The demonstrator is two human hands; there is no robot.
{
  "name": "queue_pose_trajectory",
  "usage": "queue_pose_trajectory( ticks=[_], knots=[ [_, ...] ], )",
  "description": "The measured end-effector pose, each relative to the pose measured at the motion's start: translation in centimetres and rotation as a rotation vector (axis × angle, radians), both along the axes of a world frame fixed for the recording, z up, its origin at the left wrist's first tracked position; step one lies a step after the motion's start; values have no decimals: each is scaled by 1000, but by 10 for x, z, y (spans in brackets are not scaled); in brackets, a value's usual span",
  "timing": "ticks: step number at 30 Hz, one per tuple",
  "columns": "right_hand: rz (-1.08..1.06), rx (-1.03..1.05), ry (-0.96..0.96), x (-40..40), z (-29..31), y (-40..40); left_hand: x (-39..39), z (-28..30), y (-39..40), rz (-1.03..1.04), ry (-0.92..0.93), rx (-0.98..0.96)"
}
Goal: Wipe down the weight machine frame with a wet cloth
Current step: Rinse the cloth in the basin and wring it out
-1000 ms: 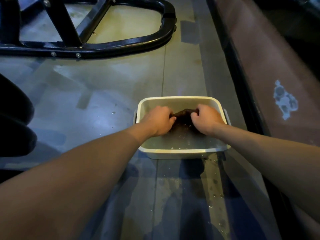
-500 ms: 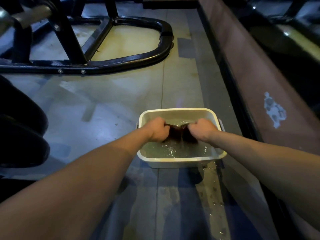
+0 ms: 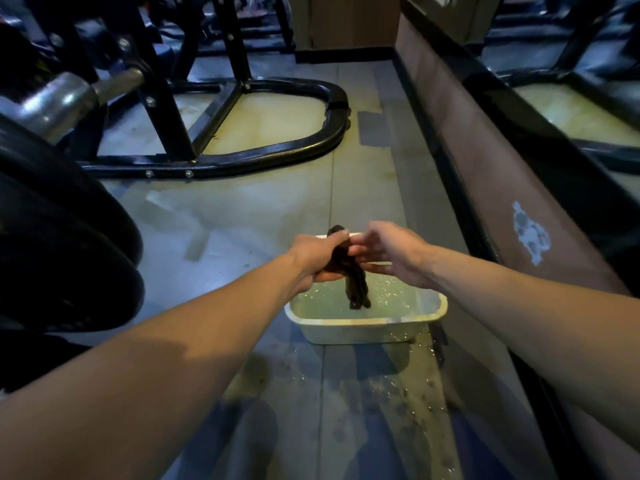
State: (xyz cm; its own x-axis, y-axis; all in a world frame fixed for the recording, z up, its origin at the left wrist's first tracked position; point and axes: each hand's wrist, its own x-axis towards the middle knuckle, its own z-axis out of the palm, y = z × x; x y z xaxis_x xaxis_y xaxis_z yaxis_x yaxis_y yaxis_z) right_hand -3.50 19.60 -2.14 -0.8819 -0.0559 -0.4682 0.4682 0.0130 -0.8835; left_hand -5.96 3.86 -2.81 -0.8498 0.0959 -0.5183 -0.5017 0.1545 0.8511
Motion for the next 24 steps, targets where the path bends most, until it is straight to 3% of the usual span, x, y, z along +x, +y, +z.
queue_pose_trajectory(
  ticks=[1,3,5,7,9,11,15,20,24],
  knots=[
    [1,32,3,0,1,3,2,3,-1,19,5,-5],
    [8,284,55,-1,-3,9,2,9,-1,45,20,0],
    [211,590,64,2,-14,19,2,17,-1,62,39,41],
    [418,732,101,8,-24,22,3,24,1,80,43,135],
    [428,673,219,11,-31,17,7,30,2,90,15,252],
    [303,585,318,8,-36,8,9,34,1,80,-44,365],
    [125,473,288,-1,-32,7,2,34,-13,27,-82,409],
    [192,754,372,-1,-23,12,-2,25,-19,-234,-27,31],
    [300,913,403,-5,-22,10,-3,-1,-11,-619,281,-688]
  ],
)
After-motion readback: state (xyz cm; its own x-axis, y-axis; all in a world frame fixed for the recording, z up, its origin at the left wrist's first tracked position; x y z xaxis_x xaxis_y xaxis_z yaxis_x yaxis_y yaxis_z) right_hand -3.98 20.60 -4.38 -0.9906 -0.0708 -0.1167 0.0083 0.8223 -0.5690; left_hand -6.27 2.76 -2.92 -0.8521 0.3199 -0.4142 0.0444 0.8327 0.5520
